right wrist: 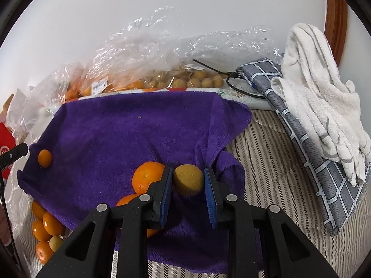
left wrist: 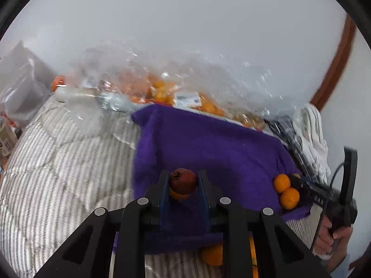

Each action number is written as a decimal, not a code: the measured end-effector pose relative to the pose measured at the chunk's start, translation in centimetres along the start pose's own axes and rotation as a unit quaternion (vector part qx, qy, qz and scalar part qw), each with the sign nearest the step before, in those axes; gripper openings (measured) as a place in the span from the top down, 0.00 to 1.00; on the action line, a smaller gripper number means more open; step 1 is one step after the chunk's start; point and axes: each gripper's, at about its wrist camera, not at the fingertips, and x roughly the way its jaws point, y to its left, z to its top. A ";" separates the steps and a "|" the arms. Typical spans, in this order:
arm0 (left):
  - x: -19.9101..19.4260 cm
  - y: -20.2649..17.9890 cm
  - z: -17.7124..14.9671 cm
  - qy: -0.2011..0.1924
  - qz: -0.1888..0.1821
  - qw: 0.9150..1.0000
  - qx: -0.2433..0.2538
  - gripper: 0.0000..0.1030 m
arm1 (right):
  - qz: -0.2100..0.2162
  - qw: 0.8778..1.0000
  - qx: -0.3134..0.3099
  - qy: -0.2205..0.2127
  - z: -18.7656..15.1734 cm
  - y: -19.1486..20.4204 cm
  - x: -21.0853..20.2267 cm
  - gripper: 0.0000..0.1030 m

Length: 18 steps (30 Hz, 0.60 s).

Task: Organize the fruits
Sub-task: 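Carry the yellow-green fruit and the red fruit over the purple towel, then open the right tool beside the large oranges while the left tool releases the red fruit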

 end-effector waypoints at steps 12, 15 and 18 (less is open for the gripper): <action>1.9 -2.8 -1.7 0.038 0.032 0.997 0.057 0.78 | -0.006 1.000 -0.003 0.012 -0.1 -0.1 0.5 0.73; 2.1 -3.0 -1.9 0.041 0.046 0.996 0.065 0.78 | -0.005 1.000 -0.001 0.012 -0.1 0.0 0.6 0.73; 2.2 -3.2 -2.1 0.045 0.051 0.995 0.067 0.78 | -0.004 1.000 0.000 0.012 0.0 -0.1 0.5 0.69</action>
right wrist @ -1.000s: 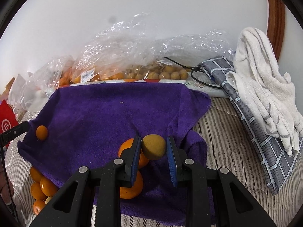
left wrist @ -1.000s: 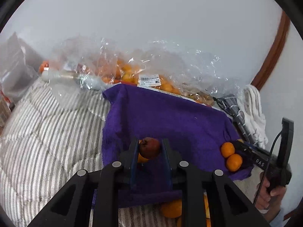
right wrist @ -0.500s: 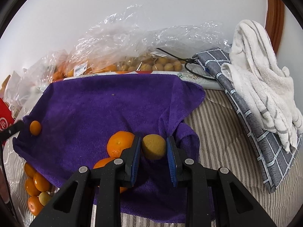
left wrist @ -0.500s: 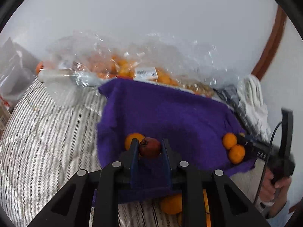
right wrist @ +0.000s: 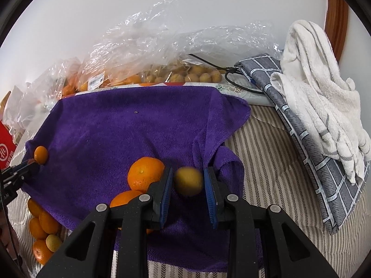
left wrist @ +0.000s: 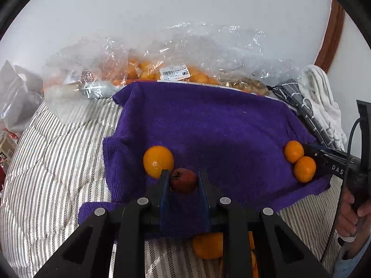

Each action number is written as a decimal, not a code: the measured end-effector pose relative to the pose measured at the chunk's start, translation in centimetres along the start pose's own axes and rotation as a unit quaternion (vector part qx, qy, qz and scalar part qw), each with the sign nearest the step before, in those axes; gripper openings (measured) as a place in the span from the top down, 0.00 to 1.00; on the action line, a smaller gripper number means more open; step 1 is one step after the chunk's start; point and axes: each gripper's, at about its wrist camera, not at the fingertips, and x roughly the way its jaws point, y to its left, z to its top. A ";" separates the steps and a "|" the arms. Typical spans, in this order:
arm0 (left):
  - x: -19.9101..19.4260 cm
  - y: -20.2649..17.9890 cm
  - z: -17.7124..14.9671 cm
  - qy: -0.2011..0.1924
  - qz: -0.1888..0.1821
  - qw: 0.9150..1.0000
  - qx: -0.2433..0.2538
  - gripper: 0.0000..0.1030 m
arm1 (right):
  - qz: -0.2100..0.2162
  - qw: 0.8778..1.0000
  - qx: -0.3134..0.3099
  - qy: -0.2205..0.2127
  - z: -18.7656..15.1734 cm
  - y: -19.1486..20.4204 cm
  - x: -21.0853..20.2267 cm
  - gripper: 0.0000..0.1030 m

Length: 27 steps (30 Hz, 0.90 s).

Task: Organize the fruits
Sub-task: 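Open the right tool beside the large oranges while the left tool releases the red fruit, then withdraw both open tools from the towel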

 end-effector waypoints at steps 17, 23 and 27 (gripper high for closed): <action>-1.1 -0.6 0.1 -0.024 -0.014 1.000 0.002 0.63 | 0.011 0.999 0.004 -0.033 -1.7 2.5 -4.4 0.39; -3.1 1.1 -0.3 -0.062 -0.035 0.997 -0.034 0.62 | -0.003 0.998 0.004 -0.055 -3.3 4.0 -7.5 0.39; -4.0 2.1 -1.0 -0.074 -0.045 0.995 -0.055 0.62 | -0.020 0.998 0.013 -0.063 -4.3 4.5 -8.6 0.39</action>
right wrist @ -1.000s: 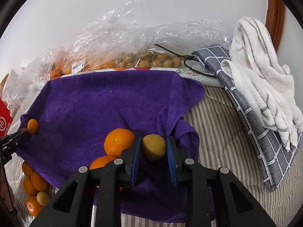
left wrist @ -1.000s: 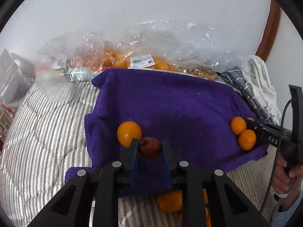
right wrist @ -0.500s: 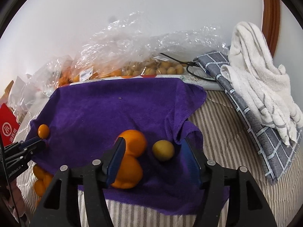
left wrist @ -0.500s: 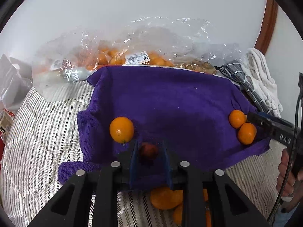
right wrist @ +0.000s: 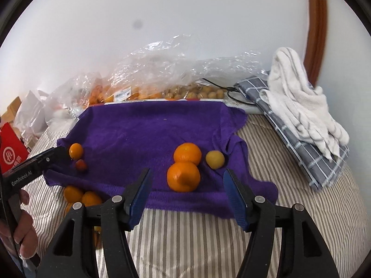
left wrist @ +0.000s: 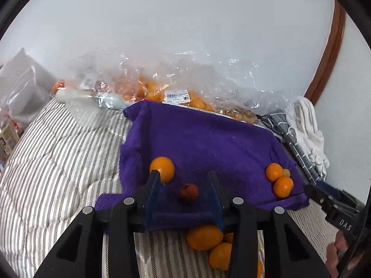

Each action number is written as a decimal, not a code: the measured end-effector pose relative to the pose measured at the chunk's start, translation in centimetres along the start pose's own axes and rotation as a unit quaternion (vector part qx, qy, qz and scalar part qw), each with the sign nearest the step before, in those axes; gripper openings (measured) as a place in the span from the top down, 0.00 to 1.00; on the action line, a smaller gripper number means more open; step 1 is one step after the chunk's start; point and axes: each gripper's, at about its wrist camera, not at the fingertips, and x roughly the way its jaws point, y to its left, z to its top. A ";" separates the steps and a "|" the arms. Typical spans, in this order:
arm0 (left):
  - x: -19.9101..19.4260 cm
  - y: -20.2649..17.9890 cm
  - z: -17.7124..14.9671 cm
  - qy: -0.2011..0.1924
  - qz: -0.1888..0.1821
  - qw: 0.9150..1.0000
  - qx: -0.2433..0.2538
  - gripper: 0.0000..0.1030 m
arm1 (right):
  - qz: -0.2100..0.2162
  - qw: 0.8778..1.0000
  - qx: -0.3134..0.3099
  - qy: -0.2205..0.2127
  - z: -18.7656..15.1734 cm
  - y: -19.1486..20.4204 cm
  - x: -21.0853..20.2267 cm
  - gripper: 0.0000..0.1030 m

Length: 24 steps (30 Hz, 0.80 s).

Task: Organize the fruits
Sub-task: 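Withdraw both open tools from the towel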

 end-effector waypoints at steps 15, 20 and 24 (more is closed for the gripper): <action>-4.2 4.4 -4.1 -0.002 0.069 0.998 0.006 0.62 | 0.060 0.997 -0.015 0.045 -3.6 3.5 -1.1 0.39; -5.2 6.0 -5.1 0.005 0.094 0.996 -0.003 0.62 | 0.073 0.996 -0.032 0.043 -4.3 5.1 -1.3 0.39; -5.8 7.2 -5.3 0.002 0.098 0.995 -0.026 0.62 | 0.078 0.995 -0.044 0.044 -4.5 6.1 -0.9 0.48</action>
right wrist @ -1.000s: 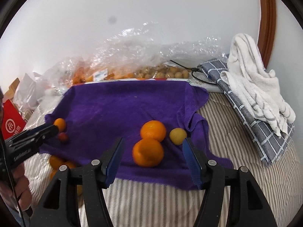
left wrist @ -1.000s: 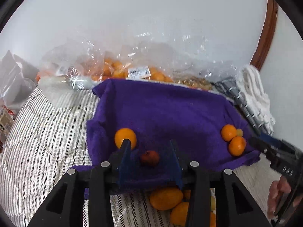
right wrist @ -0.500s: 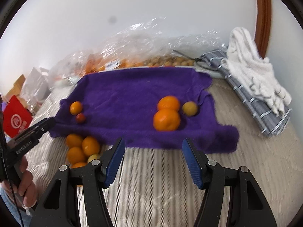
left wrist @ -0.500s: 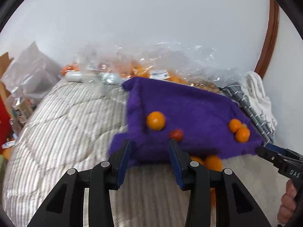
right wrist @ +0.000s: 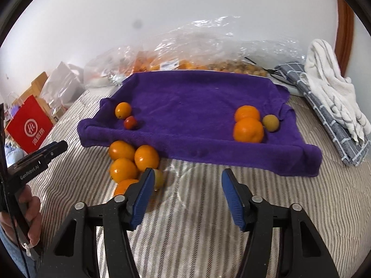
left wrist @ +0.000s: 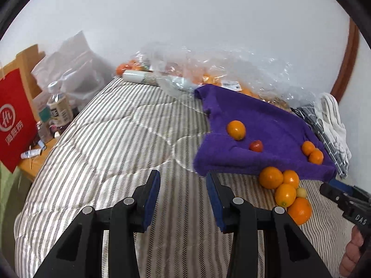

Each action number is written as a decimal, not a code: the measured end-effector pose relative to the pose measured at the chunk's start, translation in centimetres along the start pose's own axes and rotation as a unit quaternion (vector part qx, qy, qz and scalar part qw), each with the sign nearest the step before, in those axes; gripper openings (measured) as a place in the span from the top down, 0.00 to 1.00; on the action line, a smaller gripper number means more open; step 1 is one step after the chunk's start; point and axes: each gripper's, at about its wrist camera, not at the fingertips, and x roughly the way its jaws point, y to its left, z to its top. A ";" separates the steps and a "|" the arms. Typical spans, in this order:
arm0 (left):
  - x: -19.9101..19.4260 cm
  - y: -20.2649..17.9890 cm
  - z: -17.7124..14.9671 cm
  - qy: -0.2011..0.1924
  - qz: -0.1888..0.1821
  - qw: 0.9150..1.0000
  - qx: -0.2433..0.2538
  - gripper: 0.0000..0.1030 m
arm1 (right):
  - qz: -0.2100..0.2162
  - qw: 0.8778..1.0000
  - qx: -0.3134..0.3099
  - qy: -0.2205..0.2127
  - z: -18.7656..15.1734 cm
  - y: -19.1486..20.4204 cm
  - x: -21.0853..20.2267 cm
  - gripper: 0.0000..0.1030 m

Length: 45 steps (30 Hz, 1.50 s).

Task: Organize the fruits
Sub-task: 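Withdraw both open tools from the towel, then grasp another yellow-green fruit on the bed with the right tool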

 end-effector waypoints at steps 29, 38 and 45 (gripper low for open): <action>1.1 -1.7 -1.0 0.050 -0.035 0.997 0.038 0.62 | 0.053 0.997 0.043 0.043 0.6 -1.6 2.6 0.80; 0.7 -2.4 -1.1 0.050 -0.059 0.996 0.049 0.62 | 0.012 0.999 0.023 0.037 0.0 -3.3 2.1 0.80; 0.9 -2.7 -1.3 0.060 -0.069 0.994 0.054 0.62 | 0.012 0.999 0.007 0.035 -0.3 -3.2 2.2 0.80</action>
